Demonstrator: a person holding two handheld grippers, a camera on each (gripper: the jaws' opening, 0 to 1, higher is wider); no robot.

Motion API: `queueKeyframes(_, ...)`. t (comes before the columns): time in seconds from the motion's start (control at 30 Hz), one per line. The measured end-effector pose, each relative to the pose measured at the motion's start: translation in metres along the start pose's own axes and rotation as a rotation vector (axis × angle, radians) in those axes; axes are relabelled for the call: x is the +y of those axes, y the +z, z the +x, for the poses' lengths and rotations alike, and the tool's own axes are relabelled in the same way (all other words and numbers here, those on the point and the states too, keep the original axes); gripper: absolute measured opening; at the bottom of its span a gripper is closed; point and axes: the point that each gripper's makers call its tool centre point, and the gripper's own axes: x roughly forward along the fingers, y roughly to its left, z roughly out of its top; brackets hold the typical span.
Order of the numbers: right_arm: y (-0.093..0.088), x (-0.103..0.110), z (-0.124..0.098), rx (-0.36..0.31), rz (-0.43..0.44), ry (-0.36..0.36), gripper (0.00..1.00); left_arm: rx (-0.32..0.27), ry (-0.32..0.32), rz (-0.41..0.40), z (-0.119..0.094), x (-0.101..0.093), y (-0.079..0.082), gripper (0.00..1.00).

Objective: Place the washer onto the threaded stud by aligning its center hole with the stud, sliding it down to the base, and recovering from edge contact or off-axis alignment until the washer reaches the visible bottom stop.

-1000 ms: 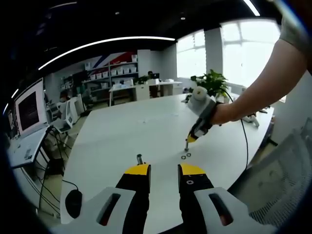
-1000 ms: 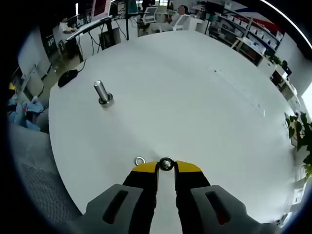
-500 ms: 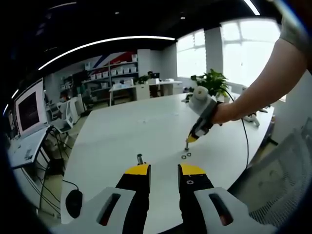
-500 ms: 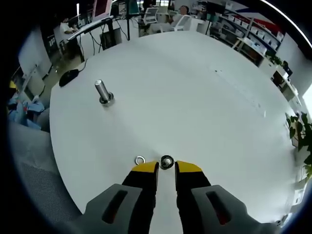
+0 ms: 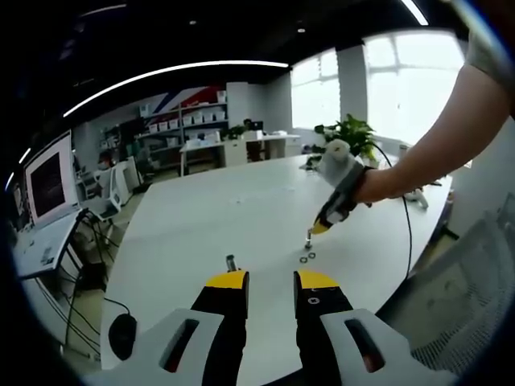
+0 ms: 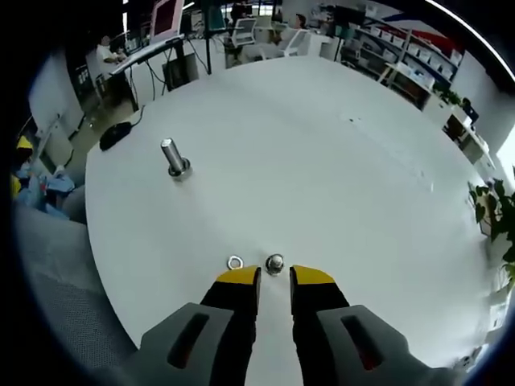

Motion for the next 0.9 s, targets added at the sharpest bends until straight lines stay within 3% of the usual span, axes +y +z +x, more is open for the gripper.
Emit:
queueKeyframes(0.13, 0.006, 0.002, -0.008, -0.046, 0.008, -0.005, 0.20, -0.006, -0.004, -0.004, 0.000, 0.000, 0.001, 0.20)
queueKeyframes(0.53, -0.010, 0.015, -0.034, -0.099, 0.023, -0.017, 0.28, -0.020, -0.027, -0.004, -0.001, -0.004, 0.004, 0.20)
queueKeyframes(0.6, -0.006, 0.014, -0.041, -0.144, 0.016, -0.035, 0.28, -0.023, -0.033, -0.004, -0.001, -0.005, 0.004, 0.20)
queueKeyframes(0.9, -0.020, 0.026, -0.057, -0.114, 0.064, -0.056, 0.30, -0.062, -0.030, -0.008, -0.005, -0.005, 0.012, 0.20)
